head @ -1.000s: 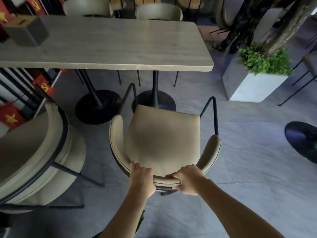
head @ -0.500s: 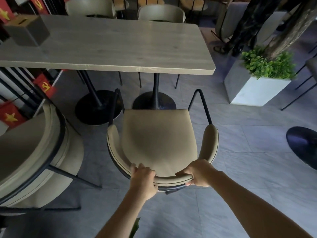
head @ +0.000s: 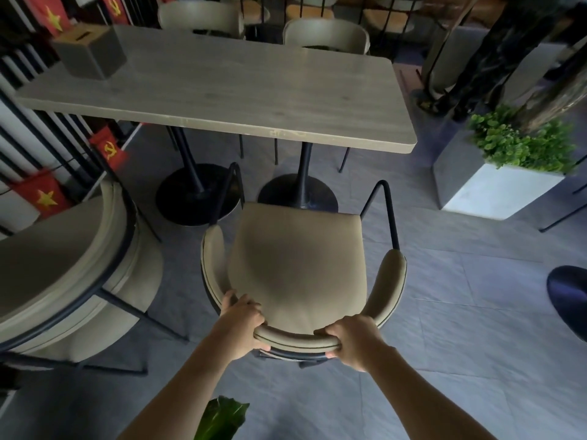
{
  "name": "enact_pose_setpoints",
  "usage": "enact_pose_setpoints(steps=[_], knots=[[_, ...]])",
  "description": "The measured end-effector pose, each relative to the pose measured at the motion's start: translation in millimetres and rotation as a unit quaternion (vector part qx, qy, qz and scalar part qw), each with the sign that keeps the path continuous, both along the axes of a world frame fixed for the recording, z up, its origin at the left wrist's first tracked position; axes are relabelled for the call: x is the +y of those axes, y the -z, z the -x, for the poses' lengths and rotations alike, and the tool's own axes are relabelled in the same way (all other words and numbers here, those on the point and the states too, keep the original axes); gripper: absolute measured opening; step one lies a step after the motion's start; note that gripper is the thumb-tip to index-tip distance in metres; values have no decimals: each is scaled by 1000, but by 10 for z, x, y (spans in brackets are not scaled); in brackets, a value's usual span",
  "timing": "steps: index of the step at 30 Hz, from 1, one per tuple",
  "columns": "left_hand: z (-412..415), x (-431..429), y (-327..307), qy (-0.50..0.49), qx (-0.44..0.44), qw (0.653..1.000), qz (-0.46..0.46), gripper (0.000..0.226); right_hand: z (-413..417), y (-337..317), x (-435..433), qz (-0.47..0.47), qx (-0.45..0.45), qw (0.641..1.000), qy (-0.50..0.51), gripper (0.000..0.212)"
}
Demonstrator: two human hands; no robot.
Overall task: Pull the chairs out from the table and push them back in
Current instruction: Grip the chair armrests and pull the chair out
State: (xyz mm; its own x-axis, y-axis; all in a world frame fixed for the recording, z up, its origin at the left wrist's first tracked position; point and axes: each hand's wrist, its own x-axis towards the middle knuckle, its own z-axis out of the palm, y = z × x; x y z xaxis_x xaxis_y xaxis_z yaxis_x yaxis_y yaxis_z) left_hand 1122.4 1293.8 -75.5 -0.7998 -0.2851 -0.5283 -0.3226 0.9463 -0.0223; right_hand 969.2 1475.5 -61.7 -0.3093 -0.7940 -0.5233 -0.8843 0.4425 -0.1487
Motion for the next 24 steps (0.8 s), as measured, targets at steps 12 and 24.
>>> enact_pose_setpoints(steps=[12, 24], knots=[[79, 87, -79, -68, -1, 997, -34, 47, 3, -97, -17, -18, -73, 995, 60, 81], [-527, -439, -669, -310, 310, 873, -215, 41, -602, -371, -1166, 177, -216, 932, 230, 44]])
